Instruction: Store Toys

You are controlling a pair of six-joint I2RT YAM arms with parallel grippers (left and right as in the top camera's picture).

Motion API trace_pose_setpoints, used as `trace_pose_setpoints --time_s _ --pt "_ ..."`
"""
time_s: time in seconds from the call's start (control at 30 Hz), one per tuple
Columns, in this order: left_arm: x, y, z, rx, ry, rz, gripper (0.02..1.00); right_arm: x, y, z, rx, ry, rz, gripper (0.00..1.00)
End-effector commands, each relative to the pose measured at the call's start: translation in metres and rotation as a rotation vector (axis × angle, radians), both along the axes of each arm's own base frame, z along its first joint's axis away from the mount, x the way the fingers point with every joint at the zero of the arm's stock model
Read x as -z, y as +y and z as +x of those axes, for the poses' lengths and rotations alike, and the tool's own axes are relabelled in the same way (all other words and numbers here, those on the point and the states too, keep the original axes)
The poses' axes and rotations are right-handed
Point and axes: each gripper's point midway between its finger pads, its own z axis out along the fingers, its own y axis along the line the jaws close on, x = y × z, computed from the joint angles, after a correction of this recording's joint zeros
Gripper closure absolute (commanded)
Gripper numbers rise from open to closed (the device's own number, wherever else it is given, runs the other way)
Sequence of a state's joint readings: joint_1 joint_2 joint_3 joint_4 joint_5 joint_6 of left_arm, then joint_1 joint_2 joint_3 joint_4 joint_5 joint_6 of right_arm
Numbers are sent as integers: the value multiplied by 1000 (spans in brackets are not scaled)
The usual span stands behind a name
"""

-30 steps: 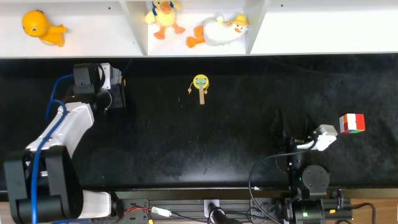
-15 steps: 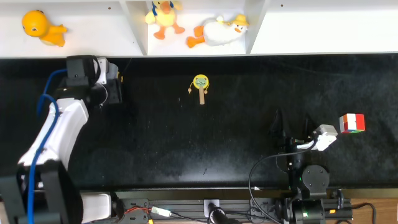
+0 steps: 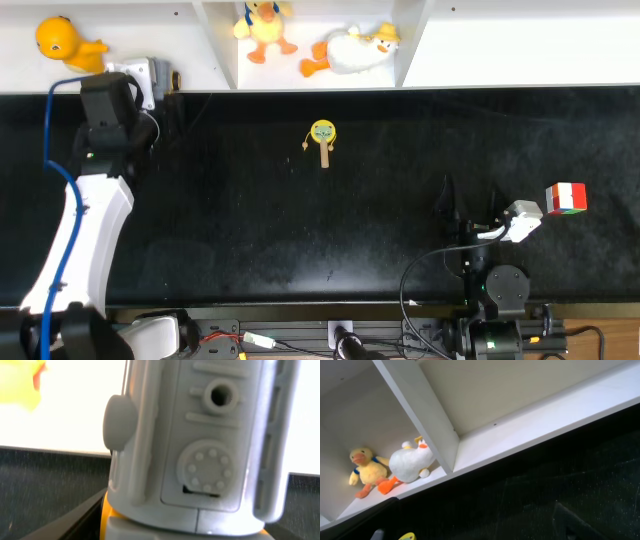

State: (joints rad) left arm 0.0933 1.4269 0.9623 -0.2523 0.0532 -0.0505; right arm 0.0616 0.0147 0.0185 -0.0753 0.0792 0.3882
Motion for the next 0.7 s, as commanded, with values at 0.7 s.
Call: trace_pose_setpoints --time_s 0.7 --pt "2 -4 87 54 -144 -31 682 3 1 0 -2 -2 0 7"
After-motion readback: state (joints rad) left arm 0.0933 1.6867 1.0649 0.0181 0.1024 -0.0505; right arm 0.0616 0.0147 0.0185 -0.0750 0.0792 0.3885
